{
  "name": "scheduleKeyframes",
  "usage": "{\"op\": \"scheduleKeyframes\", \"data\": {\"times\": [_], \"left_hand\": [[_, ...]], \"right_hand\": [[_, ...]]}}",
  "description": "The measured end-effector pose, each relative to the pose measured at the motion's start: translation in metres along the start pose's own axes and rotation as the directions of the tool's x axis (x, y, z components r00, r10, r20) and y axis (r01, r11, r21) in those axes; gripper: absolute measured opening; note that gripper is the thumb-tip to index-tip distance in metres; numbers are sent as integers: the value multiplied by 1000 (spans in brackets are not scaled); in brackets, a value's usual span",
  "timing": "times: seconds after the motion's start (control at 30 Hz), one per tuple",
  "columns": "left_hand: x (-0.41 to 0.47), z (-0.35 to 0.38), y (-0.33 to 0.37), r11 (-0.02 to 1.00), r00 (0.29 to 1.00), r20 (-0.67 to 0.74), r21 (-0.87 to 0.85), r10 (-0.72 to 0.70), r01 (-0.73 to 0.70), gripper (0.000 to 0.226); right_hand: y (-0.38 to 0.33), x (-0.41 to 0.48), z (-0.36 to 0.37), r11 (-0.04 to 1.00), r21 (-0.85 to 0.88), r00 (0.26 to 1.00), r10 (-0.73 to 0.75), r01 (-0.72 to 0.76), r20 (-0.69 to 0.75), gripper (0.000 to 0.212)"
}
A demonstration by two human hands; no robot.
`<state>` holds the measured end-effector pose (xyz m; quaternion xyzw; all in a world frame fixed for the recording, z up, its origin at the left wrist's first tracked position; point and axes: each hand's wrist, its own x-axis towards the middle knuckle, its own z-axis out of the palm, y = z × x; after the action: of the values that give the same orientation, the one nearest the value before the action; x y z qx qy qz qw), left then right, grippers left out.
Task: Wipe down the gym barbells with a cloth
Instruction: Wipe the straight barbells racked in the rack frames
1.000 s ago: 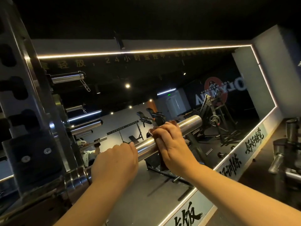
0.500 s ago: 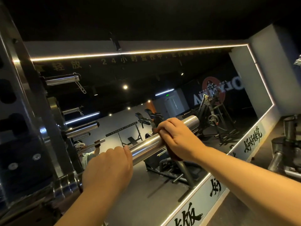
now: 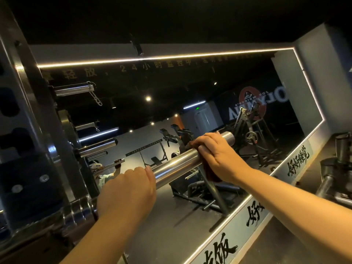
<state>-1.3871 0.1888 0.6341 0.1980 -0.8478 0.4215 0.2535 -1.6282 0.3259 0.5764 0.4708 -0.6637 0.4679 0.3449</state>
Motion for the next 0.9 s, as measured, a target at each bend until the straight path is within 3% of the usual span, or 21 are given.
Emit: {"op": "scheduleKeyframes", "data": {"times": [0.07, 0.17, 0.23, 0.33, 0.4, 0.43, 0.53, 0.6, 0.67, 0.73, 0.8, 0.9], "left_hand": [[0, 1, -1, 1000, 1000, -17, 8, 12, -11, 61], [-1, 2, 0, 1000, 1000, -22, -11, -1, 1, 47], [-1, 3, -1, 999, 1000, -18, -33, -24, 23, 42], [-2, 3, -1, 998, 998, -42, -47, -52, 50, 44], [-3, 3, -2, 999, 998, -47, -27, -43, 42, 46], [-4, 3, -3, 999, 999, -29, -35, -32, 31, 44], [-4, 4, -4, 999, 1000, -14, -48, -11, 10, 38], [-1, 4, -5, 995, 999, -18, -98, -35, 33, 40], [1, 2, -6, 984, 999, 13, -168, -51, 53, 38], [-1, 0, -5, 988, 1000, 7, -152, 8, -6, 26], [-3, -3, -8, 984, 999, 26, -176, 28, -23, 28], [-5, -3, -14, 983, 997, 46, -177, 55, -46, 32]], "right_hand": [[11, 4, -8, 999, -52, 999, 10, -11, -32, 31], [2, 10, 2, 978, -37, 952, 193, -207, -237, 21], [-28, 7, 23, 969, 57, 944, 248, -241, -219, 27], [-73, -14, 37, 993, 119, 995, 31, -20, -92, 43], [-70, -16, 24, 995, 37, 995, -96, 96, 13, 38], [-64, -12, 14, 996, 5, 994, -93, 93, 50, 35], [-31, 1, -11, 986, 84, 986, 152, -146, -67, 20], [-16, 2, -11, 942, 94, 918, 335, -322, -212, 20], [-26, -2, 3, 925, 93, 883, 379, -368, -277, 15], [-58, -8, 23, 960, 119, 922, 277, -253, -269, 10], [-95, -18, 37, 989, 125, 982, 99, -79, -159, 14], [-109, -17, 35, 995, -30, 995, -91, 92, 30, 27]]}}
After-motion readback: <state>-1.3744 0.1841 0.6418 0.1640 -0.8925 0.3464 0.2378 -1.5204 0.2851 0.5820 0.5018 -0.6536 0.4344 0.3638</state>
